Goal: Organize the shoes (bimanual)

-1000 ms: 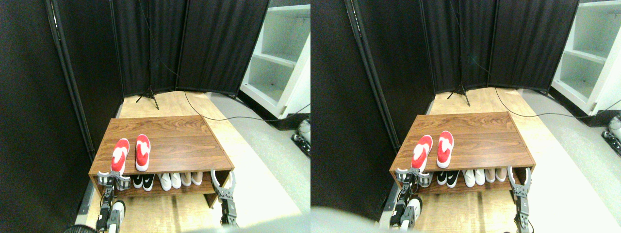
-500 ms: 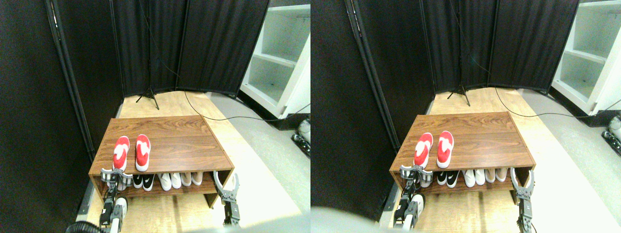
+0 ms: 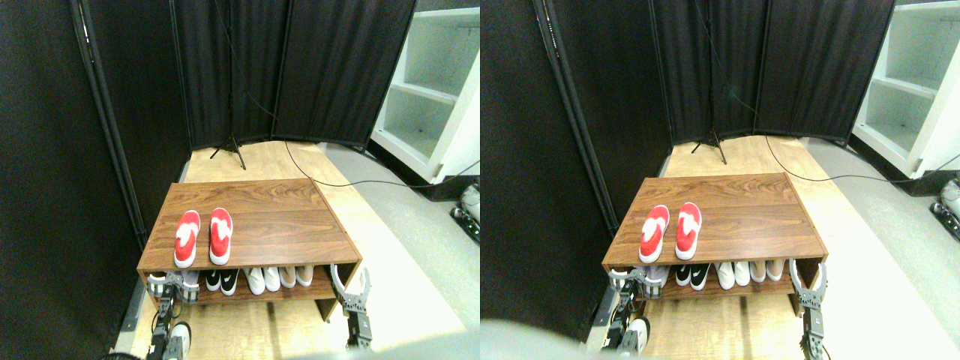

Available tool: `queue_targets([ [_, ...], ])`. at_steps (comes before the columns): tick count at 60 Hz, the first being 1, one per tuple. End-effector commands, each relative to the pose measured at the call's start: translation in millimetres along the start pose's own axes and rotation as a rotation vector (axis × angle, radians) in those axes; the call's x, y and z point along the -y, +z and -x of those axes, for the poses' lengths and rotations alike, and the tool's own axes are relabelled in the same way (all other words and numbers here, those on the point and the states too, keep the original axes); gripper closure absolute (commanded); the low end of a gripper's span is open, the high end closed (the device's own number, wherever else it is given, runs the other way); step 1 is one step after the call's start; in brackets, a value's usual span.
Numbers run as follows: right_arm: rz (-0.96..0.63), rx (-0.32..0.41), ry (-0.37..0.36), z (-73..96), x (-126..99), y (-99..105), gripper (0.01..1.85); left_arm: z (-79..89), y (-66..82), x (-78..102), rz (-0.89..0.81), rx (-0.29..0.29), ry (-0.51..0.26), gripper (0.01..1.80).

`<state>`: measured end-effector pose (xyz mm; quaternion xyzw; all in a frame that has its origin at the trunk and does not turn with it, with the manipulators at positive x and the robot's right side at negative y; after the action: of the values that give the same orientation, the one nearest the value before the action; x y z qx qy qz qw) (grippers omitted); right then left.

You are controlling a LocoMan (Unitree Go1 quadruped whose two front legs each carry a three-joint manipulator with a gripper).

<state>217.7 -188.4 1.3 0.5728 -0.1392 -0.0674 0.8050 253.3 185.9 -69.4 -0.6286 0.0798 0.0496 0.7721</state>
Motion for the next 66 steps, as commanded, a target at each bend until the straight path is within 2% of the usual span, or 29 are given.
queue_targets([
  [1,-0.019,0.004,0.042,-1.8,-5,0,1.43,16.8,8.4,18.6,-0.047,-0.001,-0.078,0.11],
  [5,-0.035,0.003,0.040,-2.4,-4,-1,1.43,24.9,13.4,22.4,-0.066,0.015,-0.076,0.14],
  [8,-0.024,0.005,0.041,-3.2,-4,-2,1.43,36.4,23.6,29.6,-0.101,0.049,-0.080,0.29],
  [9,-0.024,0.005,0.041,-3.2,-4,-2,1.43,36.4,23.6,29.6,-0.101,0.049,-0.080,0.29],
  [13,-0.025,0.001,0.040,-4.4,-4,-3,1.43,47.5,38.9,40.1,-0.157,0.108,-0.093,0.54],
  [15,-0.030,0.000,0.041,-4.9,-4,-4,1.43,49.2,47.1,42.7,-0.204,0.107,-0.107,0.70],
  [17,-0.027,-0.003,0.044,-5.2,-4,-5,1.43,49.3,56.6,43.9,-0.248,0.105,-0.121,0.86],
  [20,-0.035,-0.010,0.046,-5.9,-4,-6,1.43,50.1,68.4,46.3,-0.320,0.148,-0.134,1.12],
  [23,-0.040,-0.015,0.044,-6.3,-5,-6,1.43,49.3,77.6,49.4,-0.325,0.170,-0.145,1.28],
  [25,-0.042,-0.015,0.043,-6.5,-5,-6,1.43,48.9,79.3,50.0,-0.330,0.175,-0.148,1.31],
  [31,-0.043,-0.014,0.039,-7.5,-5,-8,1.43,39.4,96.8,55.3,-0.394,0.220,-0.175,1.47],
  [33,-0.044,-0.014,0.039,-7.6,-5,-8,1.43,38.2,97.7,55.9,-0.399,0.225,-0.179,1.50],
  [38,-0.047,-0.008,0.036,-8.4,-4,-8,1.44,26.6,102.7,61.3,-0.430,0.278,-0.192,1.80],
  [48,-0.043,0.003,0.030,-7.9,-6,-7,1.44,-0.5,106.3,61.5,-0.429,0.292,-0.200,1.80],
  [53,-0.039,0.004,0.028,-8.0,-6,-6,1.43,-20.7,106.9,52.9,-0.438,0.256,-0.197,1.80],
  [57,-0.036,0.002,0.027,-8.6,-6,-6,1.43,-37.1,105.1,45.4,-0.435,0.253,-0.176,1.80],
  [66,-0.023,0.007,0.025,-9.7,-5,-6,1.43,-59.7,97.1,35.4,-0.435,0.239,-0.132,1.80],
])
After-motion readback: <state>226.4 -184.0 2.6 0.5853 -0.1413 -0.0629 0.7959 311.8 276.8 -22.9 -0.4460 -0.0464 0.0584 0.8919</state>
